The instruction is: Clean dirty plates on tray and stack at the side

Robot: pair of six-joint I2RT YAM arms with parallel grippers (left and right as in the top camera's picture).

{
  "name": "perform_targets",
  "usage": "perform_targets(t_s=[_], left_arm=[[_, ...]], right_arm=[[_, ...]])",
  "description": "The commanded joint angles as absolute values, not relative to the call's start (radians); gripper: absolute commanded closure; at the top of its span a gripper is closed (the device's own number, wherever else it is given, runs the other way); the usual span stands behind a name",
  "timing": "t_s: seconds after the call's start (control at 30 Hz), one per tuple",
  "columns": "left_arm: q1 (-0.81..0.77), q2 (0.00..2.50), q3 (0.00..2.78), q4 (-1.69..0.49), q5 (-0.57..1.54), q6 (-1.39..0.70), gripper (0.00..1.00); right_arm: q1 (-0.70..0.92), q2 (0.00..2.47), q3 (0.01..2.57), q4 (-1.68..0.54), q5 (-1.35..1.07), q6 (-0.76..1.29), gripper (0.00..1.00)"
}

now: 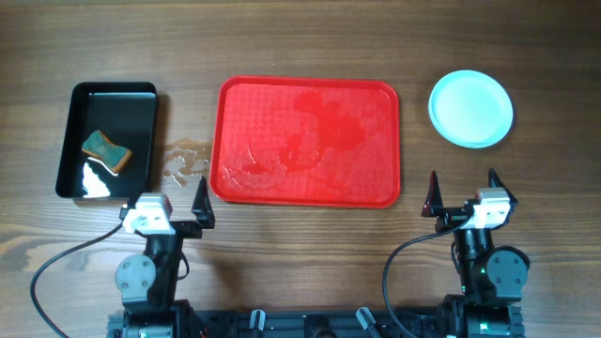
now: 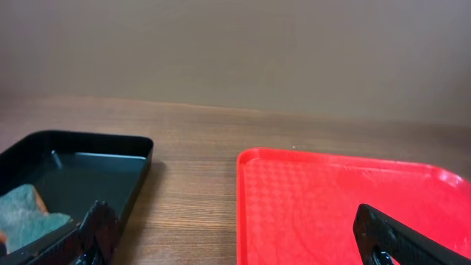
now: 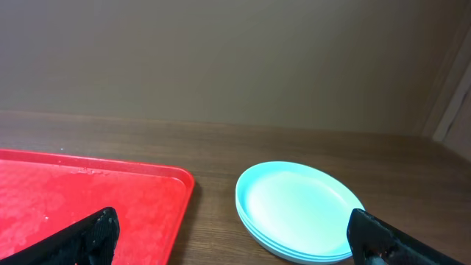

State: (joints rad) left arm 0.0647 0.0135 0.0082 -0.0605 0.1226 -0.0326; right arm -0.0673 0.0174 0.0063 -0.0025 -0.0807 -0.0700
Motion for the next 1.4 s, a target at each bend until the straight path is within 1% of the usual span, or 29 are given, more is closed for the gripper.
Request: perform_targets(t_s=[0.0, 0.67, 0.8, 1.0, 1.13, 1.37], left_arm=[[0.052, 0.003, 0.006, -0.072, 0.122, 0.058, 0.00], [0.052, 0.003, 0.006, -0.073, 0.080, 0.074, 0.00], [0.052, 0.003, 0.006, -0.077, 0.016, 0.021, 0.00], [0.052, 0.003, 0.006, -0.077, 0.009, 0.012, 0.00], [0.052, 0.003, 0.006, -0.076, -0.025, -0.036, 0.00], [0.052, 0.003, 0.006, -0.076, -0.012, -0.007, 0.00]], right_arm=[[-0.072, 0.010, 0.006, 0.001, -0.067, -0.078, 0.00], [-0.072, 0.010, 0.006, 0.001, -0.067, -0.078, 0.00], [-0.072, 0.010, 0.006, 0.001, -0.067, -0.078, 0.00], [-0.072, 0.010, 0.006, 0.001, -0.067, -0.078, 0.00], [-0.072, 0.010, 0.006, 0.001, -0.067, -0.078, 0.00], [-0.072, 0.010, 0.006, 0.001, -0.067, -0.078, 0.00]])
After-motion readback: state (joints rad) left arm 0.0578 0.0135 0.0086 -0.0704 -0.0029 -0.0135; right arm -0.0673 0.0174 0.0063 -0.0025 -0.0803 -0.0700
